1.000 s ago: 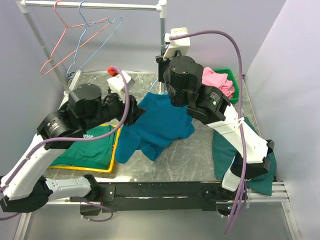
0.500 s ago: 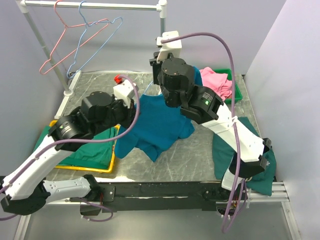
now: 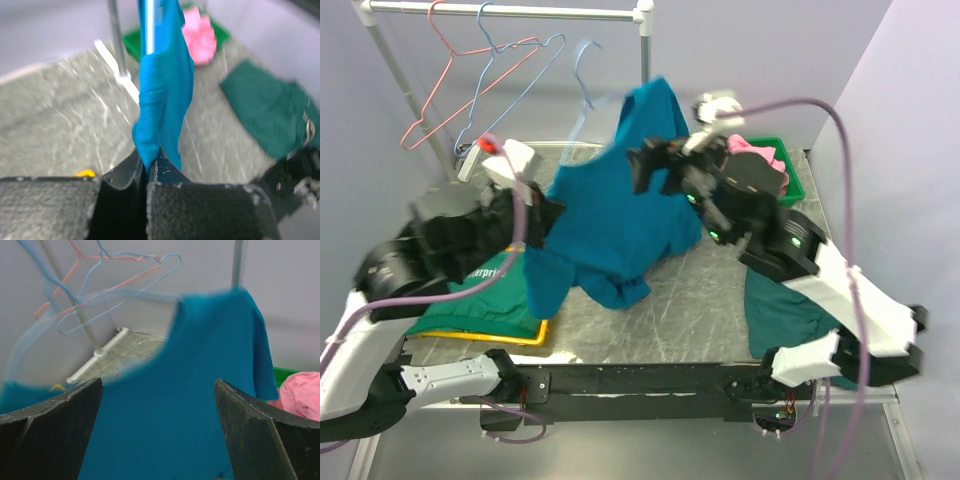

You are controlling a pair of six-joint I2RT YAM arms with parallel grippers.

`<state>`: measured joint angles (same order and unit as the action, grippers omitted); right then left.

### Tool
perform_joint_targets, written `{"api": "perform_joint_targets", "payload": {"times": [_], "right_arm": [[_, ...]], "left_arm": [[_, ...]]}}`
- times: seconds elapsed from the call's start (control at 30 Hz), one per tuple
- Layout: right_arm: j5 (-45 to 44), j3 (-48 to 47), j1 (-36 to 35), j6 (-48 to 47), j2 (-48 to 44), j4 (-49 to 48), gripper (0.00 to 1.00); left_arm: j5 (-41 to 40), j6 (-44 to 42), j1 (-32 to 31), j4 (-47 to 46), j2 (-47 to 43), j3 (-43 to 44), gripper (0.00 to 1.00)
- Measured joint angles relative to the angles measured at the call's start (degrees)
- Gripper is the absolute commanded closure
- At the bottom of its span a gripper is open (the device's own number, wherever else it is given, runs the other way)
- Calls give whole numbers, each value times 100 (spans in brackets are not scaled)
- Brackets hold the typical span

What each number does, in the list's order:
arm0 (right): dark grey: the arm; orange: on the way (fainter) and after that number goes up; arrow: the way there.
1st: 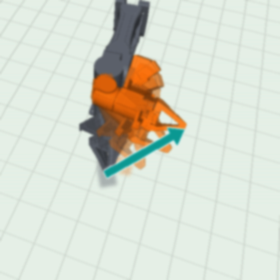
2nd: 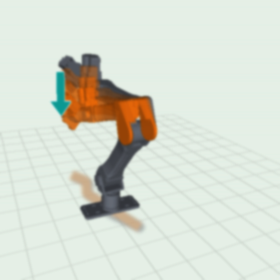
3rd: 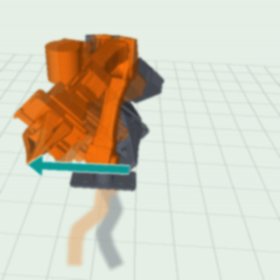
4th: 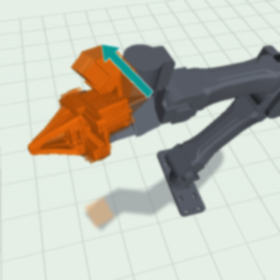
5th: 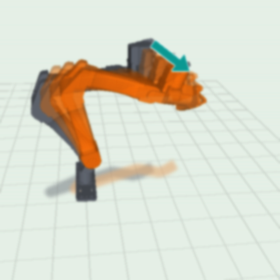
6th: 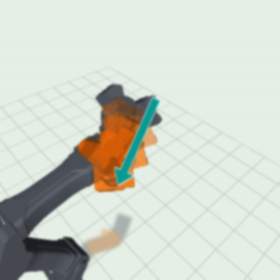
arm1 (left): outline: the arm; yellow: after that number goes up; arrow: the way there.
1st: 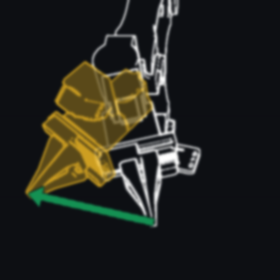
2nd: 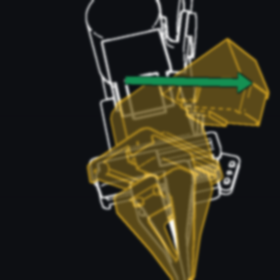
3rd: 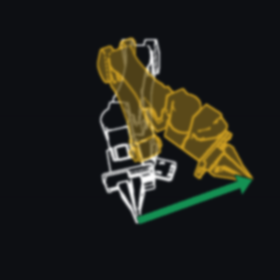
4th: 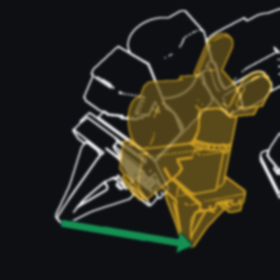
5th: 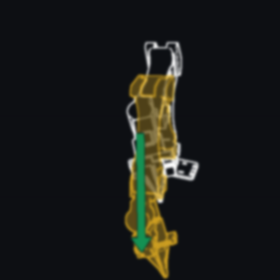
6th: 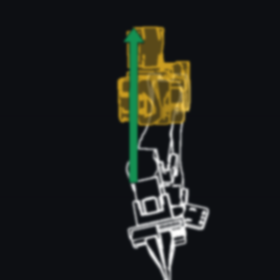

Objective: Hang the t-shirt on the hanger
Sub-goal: Place the hanger at the clothesline.

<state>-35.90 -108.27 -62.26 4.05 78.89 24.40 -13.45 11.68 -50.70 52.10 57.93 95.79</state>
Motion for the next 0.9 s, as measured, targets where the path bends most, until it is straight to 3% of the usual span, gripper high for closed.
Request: {"api": "perform_joint_targets", "payload": {"times": [0.23,0.43,0.63,0.9], "right_arm": [[278,1821,-2,389,-1532,-778,0],[227,2535,-2,616,-1928,-1139,0],[205,2955,-2,772,-1899,-1158,0],[195,3416,-2,1071,-1797,-1141,0]], "left_arm": [[-710,-37,4,505,238,1598,99],[-1062,-142,7,769,444,2468,99],[-1316,-203,7,944,420,2332,99],[-1443,-192,7,798,426,994,99]]}}
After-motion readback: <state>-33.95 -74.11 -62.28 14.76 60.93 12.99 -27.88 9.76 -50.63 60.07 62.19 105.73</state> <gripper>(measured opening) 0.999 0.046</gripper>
